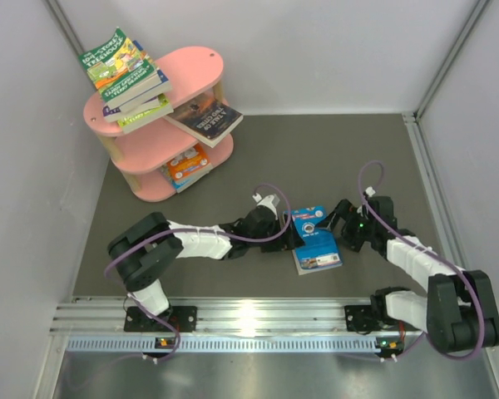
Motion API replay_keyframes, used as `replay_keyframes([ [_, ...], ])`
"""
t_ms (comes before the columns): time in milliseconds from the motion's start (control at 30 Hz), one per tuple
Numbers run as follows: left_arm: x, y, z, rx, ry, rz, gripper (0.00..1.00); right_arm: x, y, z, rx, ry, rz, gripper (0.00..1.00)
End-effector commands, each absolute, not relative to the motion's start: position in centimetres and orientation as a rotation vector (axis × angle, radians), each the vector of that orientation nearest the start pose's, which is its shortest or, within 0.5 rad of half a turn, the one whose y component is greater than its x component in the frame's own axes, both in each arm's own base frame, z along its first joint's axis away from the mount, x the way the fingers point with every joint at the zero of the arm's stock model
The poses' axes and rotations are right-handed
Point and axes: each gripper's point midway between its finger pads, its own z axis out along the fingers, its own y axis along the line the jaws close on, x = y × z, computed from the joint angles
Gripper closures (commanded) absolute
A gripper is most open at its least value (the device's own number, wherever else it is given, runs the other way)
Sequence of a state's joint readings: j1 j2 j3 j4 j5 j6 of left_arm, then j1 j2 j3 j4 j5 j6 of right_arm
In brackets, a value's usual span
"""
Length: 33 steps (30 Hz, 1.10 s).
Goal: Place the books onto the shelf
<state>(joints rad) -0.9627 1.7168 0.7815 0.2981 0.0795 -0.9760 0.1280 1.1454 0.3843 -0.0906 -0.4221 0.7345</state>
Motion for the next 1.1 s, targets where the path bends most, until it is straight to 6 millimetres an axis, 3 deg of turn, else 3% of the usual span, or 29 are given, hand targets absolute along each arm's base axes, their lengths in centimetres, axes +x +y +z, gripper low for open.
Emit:
replay_keyframes([
  [0, 20.5, -37.3, 4.5, 0.007, 2.46, -1.071, 0.14, 18.9, 12.5, -0.9, 0.669, 2.68, 0.809, 0.0],
  [233, 19.5, -38.5, 2.5, -0.003, 2.521, -1.138, 0.13, 18.5, 15.0, -1.7, 0.668, 2.685, 0.963, 0.0],
  [267, 19.6, -39.0, 2.5, -0.008, 2.522, -1.156, 0.11, 18.3, 15.3, -1.7, 0.654, 2.691, 0.967, 0.0],
  [300, 19.5, -39.2, 1.8, -0.011, 2.541, -1.157, 0.02, 18.3, 15.4, -1.7, 0.651, 2.692, 0.968, 0.0],
  [400, 19.4, -39.7, 1.3, -0.037, 2.555, -1.182, 0.01, 18.1, 15.6, -1.7, 0.64, 2.692, 0.971, 0.0],
  [467, 19.5, -40.4, 1.9, -0.047, 2.517, -1.253, 0.03, 17.9, 15.7, -1.7, 0.631, 2.695, 0.974, 0.0],
  [500, 19.4, -40.6, 1.8, -0.048, 2.515, -1.27, 0.2, 17.8, 15.7, -1.8, 0.628, 2.698, 0.974, 0.0],
  [600, 19.5, -41.2, 2.3, -0.052, 2.501, -1.317, 0.5, 17.4, 15.6, -2.1, 0.632, 2.708, 0.963, 0.0],
  [633, 19.5, -41.2, 2.2, -0.059, 2.504, -1.313, 0.83, 17.4, 15.5, -2.2, 0.632, 2.709, 0.962, 0.0],
  [667, 19.5, -41.0, 2.2, -0.071, 2.508, -1.305, 0.96, 17.3, 15.5, -2.2, 0.633, 2.71, 0.962, 0.0],
  [700, 19.6, -40.9, 2.4, -0.074, 2.505, -1.303, 1.0, 17.3, 15.5, -2.2, 0.633, 2.709, 0.96, 0.0],
  [867, 20.0, -39.1, 3.0, -0.096, 2.496, -1.242, 1.0, 16.9, 15.2, -2.3, 0.63, 2.709, 0.936, 0.0],
  [1067, 21.3, -36.9, 6.3, -0.128, 2.407, -1.238, 1.0, 16.5, 15.8, -1.6, 0.631, 2.688, 1.014, 0.0],
])
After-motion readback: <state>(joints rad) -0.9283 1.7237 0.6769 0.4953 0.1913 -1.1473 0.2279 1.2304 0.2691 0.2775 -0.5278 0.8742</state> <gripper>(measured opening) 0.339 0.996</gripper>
